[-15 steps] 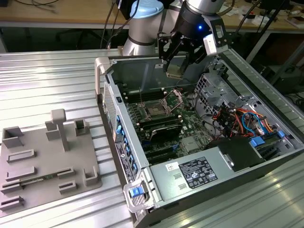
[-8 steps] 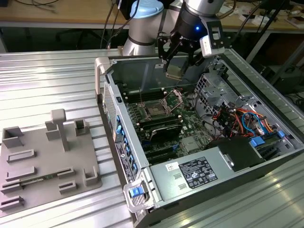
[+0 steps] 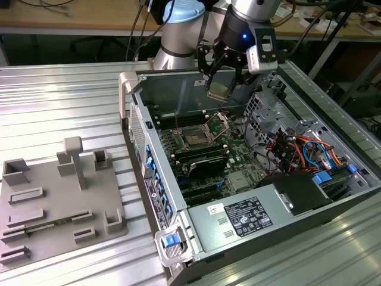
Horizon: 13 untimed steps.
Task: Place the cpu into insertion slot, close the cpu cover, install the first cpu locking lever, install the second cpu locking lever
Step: 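Place the cpu into insertion slot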
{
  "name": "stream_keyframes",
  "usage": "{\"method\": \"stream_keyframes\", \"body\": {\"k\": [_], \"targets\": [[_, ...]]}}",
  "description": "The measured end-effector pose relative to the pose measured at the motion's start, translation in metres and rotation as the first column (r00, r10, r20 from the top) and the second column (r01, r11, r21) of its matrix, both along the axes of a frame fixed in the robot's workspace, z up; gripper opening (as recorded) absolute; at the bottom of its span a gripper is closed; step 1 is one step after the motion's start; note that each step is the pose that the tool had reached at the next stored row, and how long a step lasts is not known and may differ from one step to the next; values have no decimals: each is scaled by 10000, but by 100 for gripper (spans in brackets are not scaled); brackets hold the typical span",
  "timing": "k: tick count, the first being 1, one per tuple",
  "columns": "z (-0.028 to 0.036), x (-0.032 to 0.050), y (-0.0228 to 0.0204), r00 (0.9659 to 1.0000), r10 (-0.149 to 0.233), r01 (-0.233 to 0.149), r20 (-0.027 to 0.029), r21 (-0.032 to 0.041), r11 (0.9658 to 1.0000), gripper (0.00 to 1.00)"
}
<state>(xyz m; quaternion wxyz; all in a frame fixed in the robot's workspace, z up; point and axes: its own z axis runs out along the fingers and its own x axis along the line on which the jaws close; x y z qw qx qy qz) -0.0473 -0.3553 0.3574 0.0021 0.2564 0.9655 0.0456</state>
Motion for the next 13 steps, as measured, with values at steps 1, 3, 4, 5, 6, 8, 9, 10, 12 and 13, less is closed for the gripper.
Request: {"method": "stream_keyframes", "body": {"k": [1, 3, 4, 5, 6, 8, 9, 10, 12, 13], "targets": [[-2, 0, 0, 9999, -121, 121, 0, 0, 9999, 54], [-7, 0, 0, 9991, -418, 418, 0, -1, 9991, 54], [-9, 0, 0, 9984, -563, 563, 0, 0, 9984, 54], [-11, 0, 0, 9975, -709, 709, 0, 0, 9975, 54], [-11, 0, 0, 9969, -785, 785, 0, 0, 9969, 54], [-12, 0, 0, 9960, -893, 893, 0, 0, 9960, 54], [-12, 0, 0, 9959, -900, 900, 0, 1, 9959, 54], [-12, 0, 0, 9959, -902, 902, 0, 0, 9959, 54], [-12, 0, 0, 9959, -905, 905, 0, 0, 9959, 54], [-12, 0, 0, 9959, -906, 906, 0, 1, 9959, 54]]}}
